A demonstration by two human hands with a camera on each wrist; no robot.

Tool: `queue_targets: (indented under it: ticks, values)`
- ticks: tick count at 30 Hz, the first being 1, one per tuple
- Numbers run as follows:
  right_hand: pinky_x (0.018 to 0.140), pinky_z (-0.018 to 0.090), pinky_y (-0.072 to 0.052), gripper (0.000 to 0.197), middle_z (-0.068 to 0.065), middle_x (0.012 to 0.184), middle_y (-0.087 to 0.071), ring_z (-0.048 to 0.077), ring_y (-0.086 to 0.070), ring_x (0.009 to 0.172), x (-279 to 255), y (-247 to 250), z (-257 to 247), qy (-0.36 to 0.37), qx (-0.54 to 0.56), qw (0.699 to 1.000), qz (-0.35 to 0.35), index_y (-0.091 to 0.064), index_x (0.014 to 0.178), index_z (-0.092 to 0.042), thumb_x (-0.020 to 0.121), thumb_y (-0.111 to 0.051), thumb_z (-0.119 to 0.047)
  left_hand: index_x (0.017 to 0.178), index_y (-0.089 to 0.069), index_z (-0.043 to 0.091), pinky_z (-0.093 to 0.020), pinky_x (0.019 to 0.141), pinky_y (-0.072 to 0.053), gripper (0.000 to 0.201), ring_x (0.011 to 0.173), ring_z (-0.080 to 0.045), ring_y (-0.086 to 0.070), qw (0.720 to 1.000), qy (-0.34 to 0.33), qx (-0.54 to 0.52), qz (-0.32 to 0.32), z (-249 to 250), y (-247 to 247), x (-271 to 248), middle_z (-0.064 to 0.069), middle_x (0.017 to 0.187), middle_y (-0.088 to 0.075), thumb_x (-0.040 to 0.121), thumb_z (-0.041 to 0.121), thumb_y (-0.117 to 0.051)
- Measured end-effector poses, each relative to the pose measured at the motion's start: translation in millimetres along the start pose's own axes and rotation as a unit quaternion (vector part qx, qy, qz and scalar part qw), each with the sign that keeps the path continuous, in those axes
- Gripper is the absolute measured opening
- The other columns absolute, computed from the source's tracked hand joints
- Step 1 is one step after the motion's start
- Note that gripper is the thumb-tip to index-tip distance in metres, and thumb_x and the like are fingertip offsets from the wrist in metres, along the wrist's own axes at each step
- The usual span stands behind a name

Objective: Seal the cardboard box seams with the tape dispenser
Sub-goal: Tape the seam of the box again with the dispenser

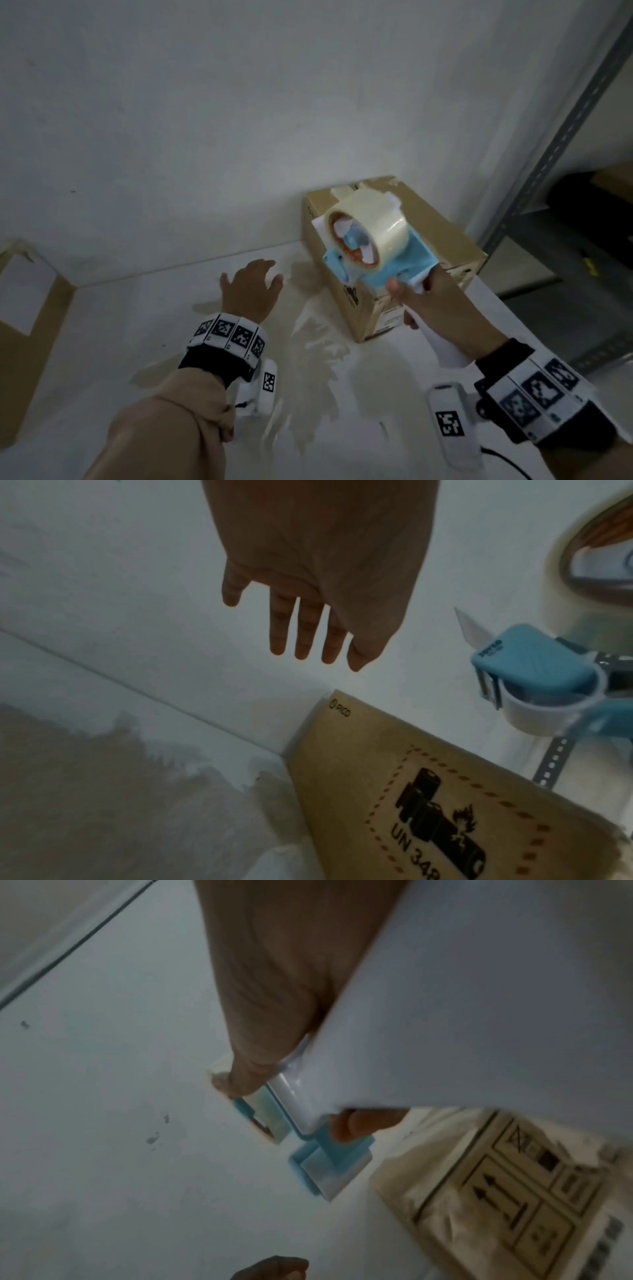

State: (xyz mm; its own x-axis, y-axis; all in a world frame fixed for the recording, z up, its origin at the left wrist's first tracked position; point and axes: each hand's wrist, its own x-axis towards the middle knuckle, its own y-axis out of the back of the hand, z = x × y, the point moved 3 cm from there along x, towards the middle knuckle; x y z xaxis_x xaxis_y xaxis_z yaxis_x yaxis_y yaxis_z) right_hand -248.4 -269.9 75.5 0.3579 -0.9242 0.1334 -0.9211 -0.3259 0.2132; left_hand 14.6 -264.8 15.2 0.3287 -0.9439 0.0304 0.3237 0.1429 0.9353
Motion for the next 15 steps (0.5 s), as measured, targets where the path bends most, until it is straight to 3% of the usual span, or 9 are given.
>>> queue_targets:
  ticks: [2, 4, 6, 10, 13, 15]
  values:
    - [0.043, 0.023, -0.048, 0.03, -0.006, 0.063, -0.065, 0.011, -0.057, 0.048, 8.9, 12.2, -0.4, 0.023, 0.014, 0.999, 0.042, -0.056, 0.091, -0.028, 0.074, -0.069, -0.049, 0.138, -0.037, 0.026, -0.046, 0.116, -0.012, 0.045, 0.135, -0.019, -0.036, 1.0, -0.024, 0.001, -0.006, 19.4, -1.0, 13.2, 0.004, 0.15, -0.034, 0.096, 0.041, -0.035]
    - [0.062, 0.015, -0.051, 0.04, -0.018, 0.084, -0.07, 0.001, -0.065, 0.074, 19.6, 27.0, 0.4, 0.069, 0.035, 0.994, 0.073, -0.056, 0.104, -0.021, 0.074, -0.067, -0.046, 0.141, -0.033, 0.026, -0.047, 0.116, -0.014, 0.049, 0.137, -0.019, -0.032, 0.999, -0.049, 0.011, -0.006, 40.0, -2.9, 30.1, 0.003, 0.152, -0.029, 0.096, 0.044, -0.033]
    - [0.072, 0.005, -0.045, 0.038, -0.031, 0.095, -0.066, -0.011, -0.06, 0.091, 33.4, 44.3, 7.5, 0.086, 0.03, 0.991, 0.102, -0.053, 0.111, -0.019, 0.081, -0.065, -0.039, 0.144, -0.027, 0.025, -0.047, 0.116, -0.013, 0.052, 0.14, -0.02, -0.027, 0.998, -0.061, 0.023, -0.013, 59.5, -5.7, 48.6, 0.002, 0.155, -0.022, 0.096, 0.045, -0.032]
    - [0.071, -0.001, -0.041, 0.026, -0.041, 0.095, -0.061, -0.019, -0.055, 0.092, 64.2, 77.1, 28.0, 0.087, 0.021, 0.984, 0.154, -0.049, 0.109, -0.031, 0.084, -0.057, -0.03, 0.146, -0.015, 0.029, -0.047, 0.115, -0.013, 0.058, 0.143, -0.021, -0.017, 0.996, -0.076, 0.038, -0.038, 95.5, -17.9, 89.8, 0.0, 0.157, -0.011, 0.094, 0.051, -0.028]
    - [0.072, -0.004, -0.037, 0.031, -0.047, 0.094, -0.057, -0.025, -0.051, 0.093, 81.4, 93.1, 41.5, 0.086, 0.037, 0.982, 0.164, -0.045, 0.114, -0.026, 0.085, -0.057, -0.025, 0.147, -0.011, 0.032, -0.048, 0.115, -0.015, 0.059, 0.145, -0.022, -0.007, 0.993, -0.091, 0.051, -0.061, 115.2, -35.6, 116.1, 0.001, 0.158, -0.001, 0.094, 0.051, -0.03]
    - [0.073, -0.004, -0.037, 0.035, -0.041, 0.097, -0.06, -0.024, -0.051, 0.095, 88.6, 101.4, 55.2, 0.084, 0.046, 0.982, 0.162, -0.045, 0.116, -0.027, 0.084, -0.061, -0.03, 0.147, -0.011, 0.033, -0.05, 0.115, -0.014, 0.059, 0.146, -0.021, 0.0, 0.99, -0.089, 0.07, -0.083, 122.1, -48.7, 124.0, 0.002, 0.158, 0.002, 0.093, 0.051, -0.03]
